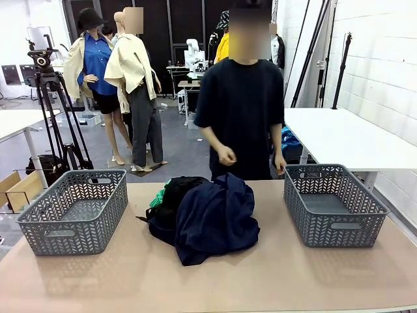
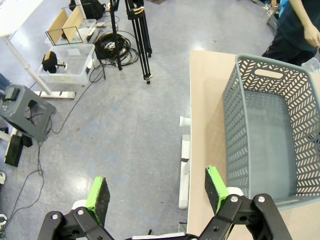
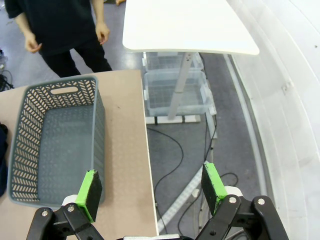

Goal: Sort the tops and bottoms.
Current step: Lift clothes from the center of the table with your left hand.

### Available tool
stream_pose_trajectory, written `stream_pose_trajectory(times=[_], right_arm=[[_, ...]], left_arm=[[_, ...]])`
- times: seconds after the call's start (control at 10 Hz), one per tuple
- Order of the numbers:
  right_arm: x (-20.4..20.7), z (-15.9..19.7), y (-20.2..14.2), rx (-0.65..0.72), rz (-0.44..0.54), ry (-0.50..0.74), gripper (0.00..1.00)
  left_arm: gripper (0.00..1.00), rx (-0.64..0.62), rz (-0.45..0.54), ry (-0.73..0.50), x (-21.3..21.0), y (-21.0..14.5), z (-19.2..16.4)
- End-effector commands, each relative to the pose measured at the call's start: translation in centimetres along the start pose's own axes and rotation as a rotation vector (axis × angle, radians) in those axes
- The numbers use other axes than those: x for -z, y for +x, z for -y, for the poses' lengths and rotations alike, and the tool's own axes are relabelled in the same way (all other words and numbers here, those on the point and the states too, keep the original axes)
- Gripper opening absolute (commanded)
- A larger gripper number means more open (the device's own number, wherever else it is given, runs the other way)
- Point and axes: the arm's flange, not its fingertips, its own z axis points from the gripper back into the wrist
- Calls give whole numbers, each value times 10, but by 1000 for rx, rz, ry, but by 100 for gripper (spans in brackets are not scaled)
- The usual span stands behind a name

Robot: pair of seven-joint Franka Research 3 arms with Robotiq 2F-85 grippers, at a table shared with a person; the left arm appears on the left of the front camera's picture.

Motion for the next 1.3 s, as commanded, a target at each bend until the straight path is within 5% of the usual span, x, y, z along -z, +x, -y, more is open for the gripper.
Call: stream_pose_trajectory(times=[0.0, 0.9, 1.2], right_arm=[[1, 1, 0, 2, 0, 3, 100], [1, 1, 0, 2, 0, 3, 100], [1, 1, 0, 2, 0, 3, 100]], left_arm=[[100, -1, -1, 3, 0, -1, -3], [100, 0, 0, 0, 0, 0, 0], [100, 87, 176, -120, -50, 43, 34]])
